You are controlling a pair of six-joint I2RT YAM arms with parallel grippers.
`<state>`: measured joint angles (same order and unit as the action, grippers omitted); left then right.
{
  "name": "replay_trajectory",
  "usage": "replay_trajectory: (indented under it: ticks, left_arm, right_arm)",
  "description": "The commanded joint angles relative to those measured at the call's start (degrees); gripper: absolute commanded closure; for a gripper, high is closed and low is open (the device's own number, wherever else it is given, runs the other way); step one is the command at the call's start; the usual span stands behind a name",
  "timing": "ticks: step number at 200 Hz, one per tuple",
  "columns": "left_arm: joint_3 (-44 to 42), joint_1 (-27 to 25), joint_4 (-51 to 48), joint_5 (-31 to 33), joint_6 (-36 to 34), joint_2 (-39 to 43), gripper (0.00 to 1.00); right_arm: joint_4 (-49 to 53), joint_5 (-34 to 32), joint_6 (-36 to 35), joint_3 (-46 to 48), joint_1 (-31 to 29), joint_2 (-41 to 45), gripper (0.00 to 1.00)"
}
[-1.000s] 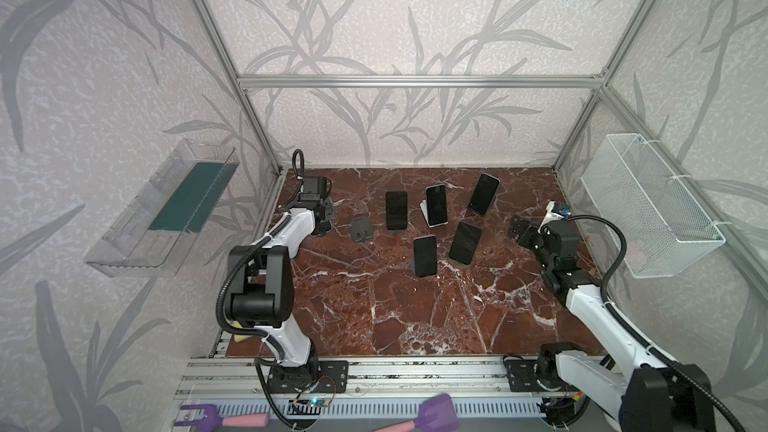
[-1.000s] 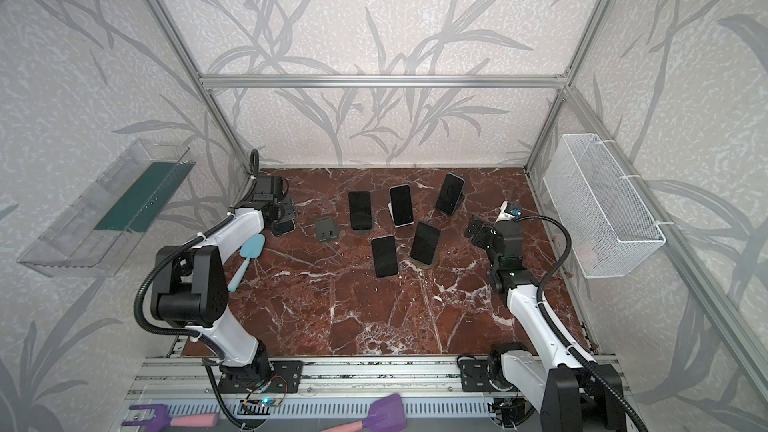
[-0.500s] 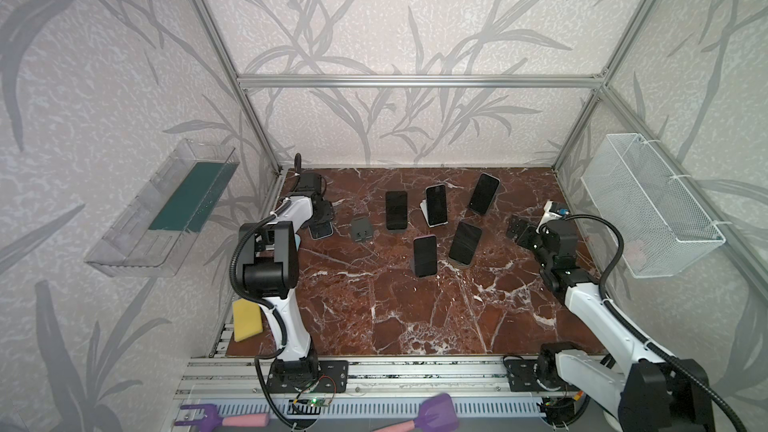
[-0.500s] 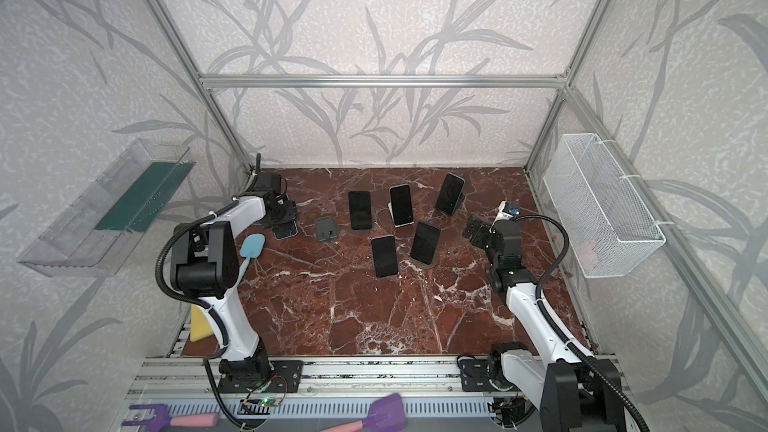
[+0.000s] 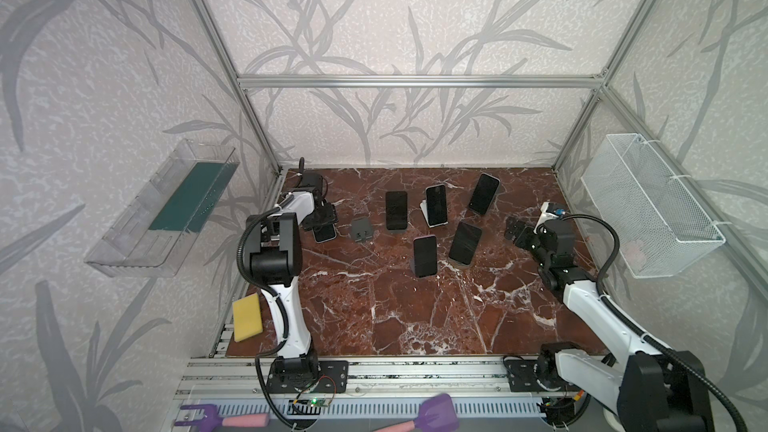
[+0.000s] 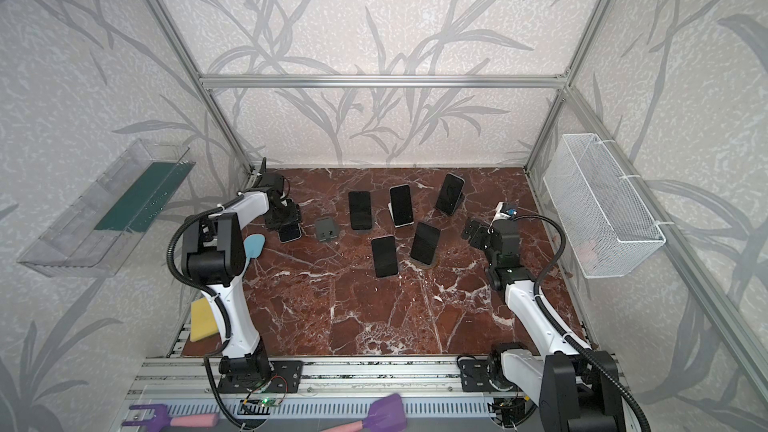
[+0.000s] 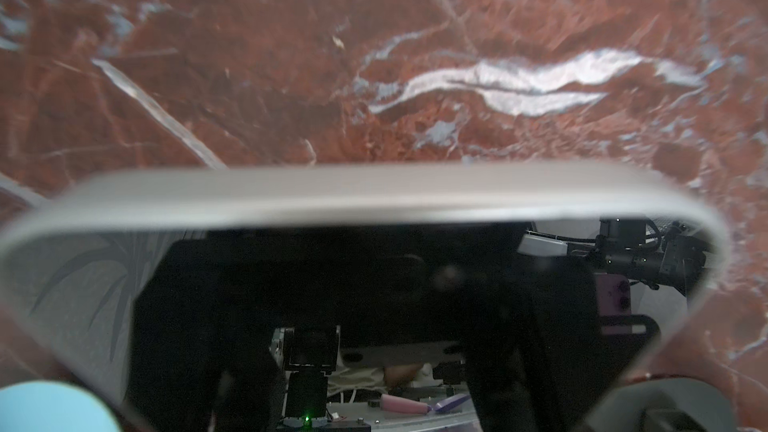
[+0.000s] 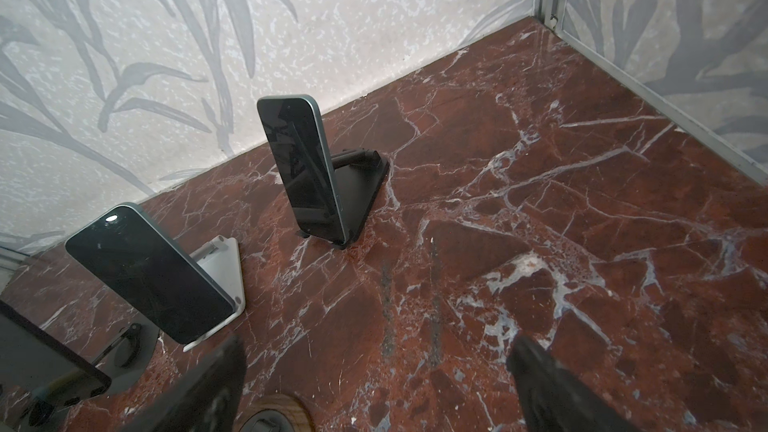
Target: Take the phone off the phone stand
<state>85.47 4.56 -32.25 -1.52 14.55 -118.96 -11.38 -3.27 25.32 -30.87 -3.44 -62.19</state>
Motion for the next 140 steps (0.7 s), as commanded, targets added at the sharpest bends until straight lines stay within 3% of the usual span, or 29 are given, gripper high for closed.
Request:
replay_trajectory:
  ticks: [1, 140]
  left_arm:
    - [2.0, 0.1, -1.0, -0.6, -1.4, -0.4, 0.46]
    - [11.0, -0.2, -14.7, 3.3, 0.7, -8.6, 0.37]
  right_arm:
    - [-1.5, 0.7, 0.4, -0.3, -0.2, -0.4, 0.02]
    - [-1.0, 0.0, -0.2, -0.6, -0.3, -0.6, 0.02]
